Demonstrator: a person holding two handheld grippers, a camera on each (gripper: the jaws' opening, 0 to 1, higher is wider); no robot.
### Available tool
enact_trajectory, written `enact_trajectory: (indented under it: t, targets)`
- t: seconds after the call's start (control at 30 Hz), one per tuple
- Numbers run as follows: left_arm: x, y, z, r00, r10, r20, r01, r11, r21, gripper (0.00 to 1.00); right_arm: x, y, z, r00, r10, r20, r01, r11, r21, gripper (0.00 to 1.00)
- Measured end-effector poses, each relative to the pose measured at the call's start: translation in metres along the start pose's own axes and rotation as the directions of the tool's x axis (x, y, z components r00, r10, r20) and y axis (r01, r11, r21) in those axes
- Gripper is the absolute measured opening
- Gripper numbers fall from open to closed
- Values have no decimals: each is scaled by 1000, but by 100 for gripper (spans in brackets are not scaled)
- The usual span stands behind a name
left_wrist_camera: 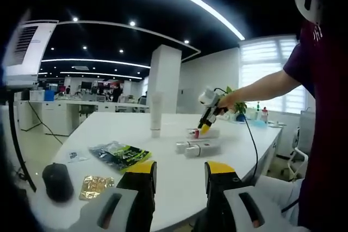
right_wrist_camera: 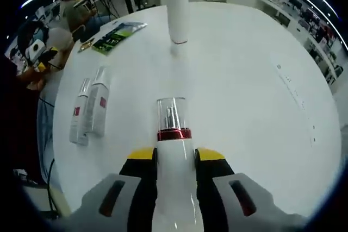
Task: Arrange the skincare products in the storage area until every visible bottle or jar stands upright without overlapping.
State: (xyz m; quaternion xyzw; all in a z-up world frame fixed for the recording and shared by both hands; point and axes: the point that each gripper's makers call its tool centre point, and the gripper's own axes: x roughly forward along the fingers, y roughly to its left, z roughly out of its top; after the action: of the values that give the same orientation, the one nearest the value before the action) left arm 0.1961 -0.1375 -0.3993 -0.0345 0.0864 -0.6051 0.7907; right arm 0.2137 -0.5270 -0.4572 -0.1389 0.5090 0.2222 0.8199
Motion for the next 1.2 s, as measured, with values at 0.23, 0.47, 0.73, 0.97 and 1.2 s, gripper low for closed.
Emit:
enact_trajectory:
  t: [0.23,0.47,0.73,0.97,1.2]
  targets:
    - [2,0,0,1000,-5,-4,5,1000,3,36,3,2,-2,998,1,-56,-3,999,-36,26]
    - [2,1,-1,1000,-4,-5,4,1000,4,36,3,4,-4,997,-9,-76,6,999,-42,25]
    - [1,-1,-3,1000,-6,-6,6,1000,5,36,6,7,-4,994,-15,-112,9,998,-56,26]
    - [-3,3,-3,1000,9,-1,-9,1000,-1,36,8,8,-5,986,-5,-165,-7,997,-72,25]
    - [-5,8,-2,1000,21,5,-21,1000,-1,36,4,12,-5,991,-11,-134,-3,995,-97,24]
